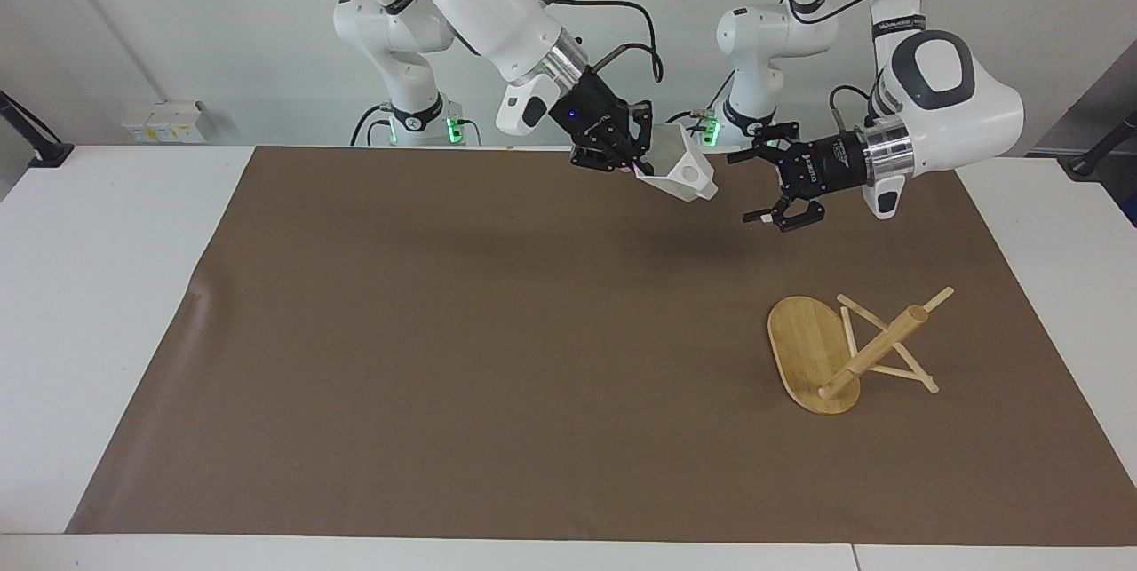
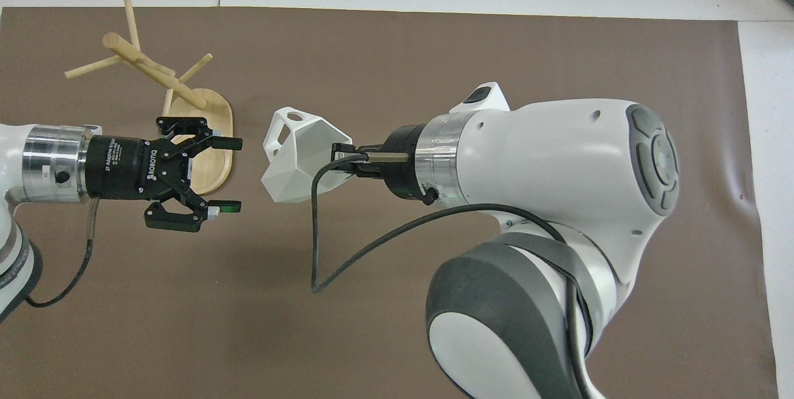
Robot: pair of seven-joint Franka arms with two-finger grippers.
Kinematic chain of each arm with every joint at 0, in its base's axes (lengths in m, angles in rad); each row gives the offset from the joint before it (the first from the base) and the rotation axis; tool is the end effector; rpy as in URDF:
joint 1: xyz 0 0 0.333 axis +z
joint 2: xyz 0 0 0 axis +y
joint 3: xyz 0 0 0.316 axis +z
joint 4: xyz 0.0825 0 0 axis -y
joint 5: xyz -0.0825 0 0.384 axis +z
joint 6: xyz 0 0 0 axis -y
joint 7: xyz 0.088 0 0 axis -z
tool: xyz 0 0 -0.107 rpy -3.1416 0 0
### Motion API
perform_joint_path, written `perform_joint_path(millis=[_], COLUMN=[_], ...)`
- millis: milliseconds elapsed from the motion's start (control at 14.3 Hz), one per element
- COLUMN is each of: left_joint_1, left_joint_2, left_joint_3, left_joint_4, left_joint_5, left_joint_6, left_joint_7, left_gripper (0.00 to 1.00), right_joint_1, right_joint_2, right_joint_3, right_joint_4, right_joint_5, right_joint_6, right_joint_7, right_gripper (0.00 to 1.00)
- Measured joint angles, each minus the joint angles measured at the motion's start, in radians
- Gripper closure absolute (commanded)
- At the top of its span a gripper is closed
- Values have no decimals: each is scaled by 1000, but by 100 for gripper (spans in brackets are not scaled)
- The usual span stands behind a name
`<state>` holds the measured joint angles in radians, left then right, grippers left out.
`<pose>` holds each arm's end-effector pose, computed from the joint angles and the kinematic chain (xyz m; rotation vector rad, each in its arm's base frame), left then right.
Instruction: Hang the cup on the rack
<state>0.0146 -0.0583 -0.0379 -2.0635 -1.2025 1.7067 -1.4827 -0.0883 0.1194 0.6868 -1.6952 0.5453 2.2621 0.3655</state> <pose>0.5228 -0.1003 0.4928 1.3250 1.7491 -1.2138 0.5266 0.3497 0.5870 -2.4231 0.0511 -0.1777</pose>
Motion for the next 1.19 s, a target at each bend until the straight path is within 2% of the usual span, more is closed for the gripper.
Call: perform_joint_path(millis=[349, 767, 1046, 1185], left_joint_1=[0, 24, 38, 39], left_joint_2=[0, 1, 1, 1], left_joint_3=[0, 11, 13, 13], left_joint_4=[4, 15, 24, 29], left_joint_5=[0, 0, 0, 0], left_joint_6=[-2, -17, -34, -36], left_joint_7=[-15, -33, -33, -33], left_gripper=[0, 0, 0, 0], right_joint_1=[0, 3, 2, 2], right_joint_2=[6, 35, 39, 43], right_joint_3=[0, 4, 4, 4], right_joint_4=[0, 0, -11, -19], right_joint_5=[1, 118, 319, 380], right_joint_6=[12, 97, 102, 119], right_joint_7=[3, -1, -176, -229], right_gripper=[100, 100, 100, 100])
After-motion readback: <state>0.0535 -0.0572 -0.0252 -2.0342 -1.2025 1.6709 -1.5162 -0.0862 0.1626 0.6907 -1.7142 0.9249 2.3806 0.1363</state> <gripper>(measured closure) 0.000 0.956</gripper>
